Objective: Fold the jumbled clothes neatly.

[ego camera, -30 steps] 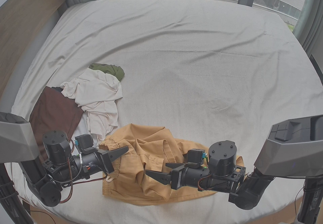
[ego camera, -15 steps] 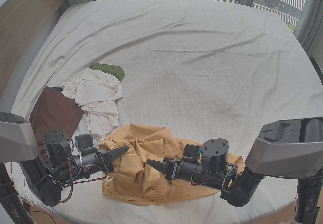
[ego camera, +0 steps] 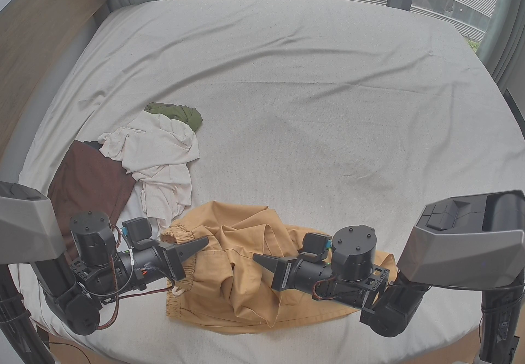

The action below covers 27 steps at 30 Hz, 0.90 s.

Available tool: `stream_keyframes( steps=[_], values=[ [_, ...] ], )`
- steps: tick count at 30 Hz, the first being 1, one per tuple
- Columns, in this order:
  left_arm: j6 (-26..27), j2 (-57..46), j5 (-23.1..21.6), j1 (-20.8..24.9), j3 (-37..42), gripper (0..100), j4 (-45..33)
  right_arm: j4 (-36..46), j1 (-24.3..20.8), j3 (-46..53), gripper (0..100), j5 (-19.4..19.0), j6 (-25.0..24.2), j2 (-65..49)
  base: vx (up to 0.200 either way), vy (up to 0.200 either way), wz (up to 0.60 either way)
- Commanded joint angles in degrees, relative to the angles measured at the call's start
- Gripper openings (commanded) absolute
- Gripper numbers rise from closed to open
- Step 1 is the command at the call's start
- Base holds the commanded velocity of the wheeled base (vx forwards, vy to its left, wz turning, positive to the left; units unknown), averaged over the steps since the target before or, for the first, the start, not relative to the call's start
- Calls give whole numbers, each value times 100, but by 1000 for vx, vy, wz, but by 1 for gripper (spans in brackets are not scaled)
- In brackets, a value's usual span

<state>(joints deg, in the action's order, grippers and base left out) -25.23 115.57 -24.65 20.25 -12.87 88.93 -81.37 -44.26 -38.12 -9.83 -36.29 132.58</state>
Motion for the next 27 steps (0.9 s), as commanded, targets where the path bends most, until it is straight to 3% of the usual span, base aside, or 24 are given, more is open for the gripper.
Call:
stream_keyframes(
  steps=[1,6,9,21,22,27],
  values=[
    [-25,-25,66,-74,-93,0,1,-406,164,613,0,-28,-1,-374,0,0,0],
    [-61,-34,180,-135,-303,0,1,-687,515,1184,0,-186,-10,-927,0,0,0],
    [-201,-87,241,-179,-427,0,10,-687,832,1773,0,-652,-97,-1393,0,0,0],
    [-236,-122,241,-100,-365,0,1,-687,797,1659,0,-986,-229,-1059,0,0,0],
    [-236,-122,241,-100,-365,0,1,-687,726,1588,100,-1030,-220,-998,0,0,0],
    [-236,-122,241,-56,-365,0,1,-687,559,1298,100,-1013,-203,-831,0,0,0]
  ],
)
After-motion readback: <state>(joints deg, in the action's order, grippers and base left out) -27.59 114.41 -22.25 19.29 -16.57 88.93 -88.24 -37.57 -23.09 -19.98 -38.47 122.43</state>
